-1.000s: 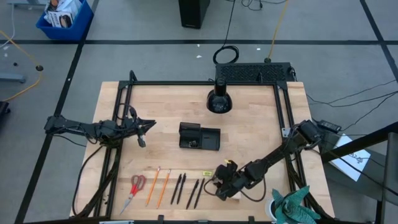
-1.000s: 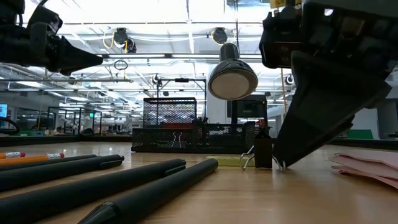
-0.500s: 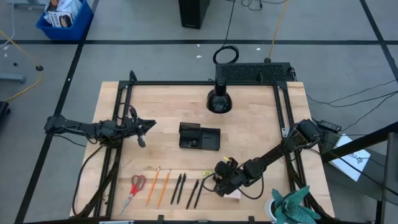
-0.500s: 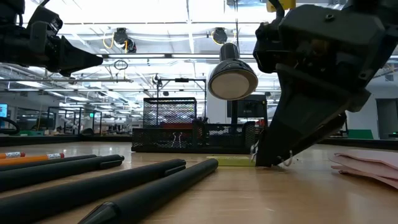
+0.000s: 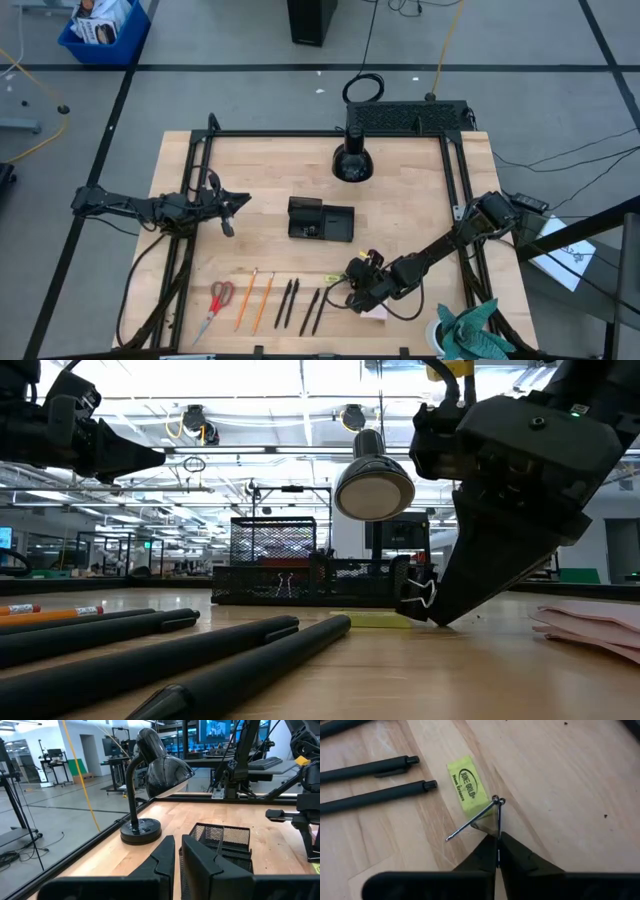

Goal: Pick and place office supplies into organizer
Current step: Put the binder clip into the desk organizer

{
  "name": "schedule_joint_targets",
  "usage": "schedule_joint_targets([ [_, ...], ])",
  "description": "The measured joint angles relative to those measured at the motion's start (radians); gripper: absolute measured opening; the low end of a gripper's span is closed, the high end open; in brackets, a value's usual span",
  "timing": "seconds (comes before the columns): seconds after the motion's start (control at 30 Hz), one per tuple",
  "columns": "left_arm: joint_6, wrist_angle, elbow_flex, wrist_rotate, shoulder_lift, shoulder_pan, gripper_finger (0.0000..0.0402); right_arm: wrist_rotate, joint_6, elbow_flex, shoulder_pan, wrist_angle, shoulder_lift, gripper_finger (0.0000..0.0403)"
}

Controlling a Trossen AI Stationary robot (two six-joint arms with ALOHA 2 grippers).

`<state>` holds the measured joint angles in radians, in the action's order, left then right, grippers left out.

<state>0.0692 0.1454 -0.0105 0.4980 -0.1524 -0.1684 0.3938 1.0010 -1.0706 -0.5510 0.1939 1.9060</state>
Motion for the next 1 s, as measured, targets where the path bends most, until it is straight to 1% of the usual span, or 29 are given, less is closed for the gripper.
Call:
schedule_joint_targets([
  [0.17, 0.000, 0.000, 0.000, 0.000, 0.000, 0.000, 0.0042, -0.001, -0.040, 0.002, -0.006, -0.021, -0.004, 0.0004],
  [0.37, 0.000, -0.020, 0.000, 0.000, 0.000, 0.000, 0.0042, -0.005, -0.104, 0.004, -0.008, -0.057, -0.048, 0.0002],
  [0.47, 0.001, -0.022, 0.000, 0.000, 0.000, 0.000, 0.0042, 0.028, -0.129, 0.003, -0.007, -0.058, -0.071, 0.0001],
  [0.53, 0.000, -0.022, 0.000, 0.000, 0.000, 0.000, 0.0042, 0.070, -0.157, 0.003, -0.006, -0.070, -0.089, 0.0001],
  [0.6, 0.000, -0.021, 0.000, 0.000, 0.000, 0.000, 0.0042, 0.107, -0.218, 0.003, -0.001, -0.105, -0.106, 0.0001],
  [0.7, -0.022, -0.021, 0.000, 0.000, 0.000, 0.000, 0.0042, 0.125, -0.346, 0.003, 0.028, -0.211, -0.112, 0.0001],
  [0.87, -0.029, -0.022, 0.000, 0.000, 0.000, 0.000, 0.0042, 0.074, -0.545, 0.000, 0.080, -0.437, -0.107, 0.0001],
  [0.93, -0.029, -0.021, 0.000, 0.000, 0.000, 0.000, 0.0042, 0.072, -0.603, 0.000, 0.101, -0.453, -0.106, 0.0001],
  [1.0, -0.029, -0.022, 0.000, 0.000, 0.000, 0.000, 0.0042, 0.072, -0.626, 0.000, 0.132, -0.458, -0.106, 0.0001],
])
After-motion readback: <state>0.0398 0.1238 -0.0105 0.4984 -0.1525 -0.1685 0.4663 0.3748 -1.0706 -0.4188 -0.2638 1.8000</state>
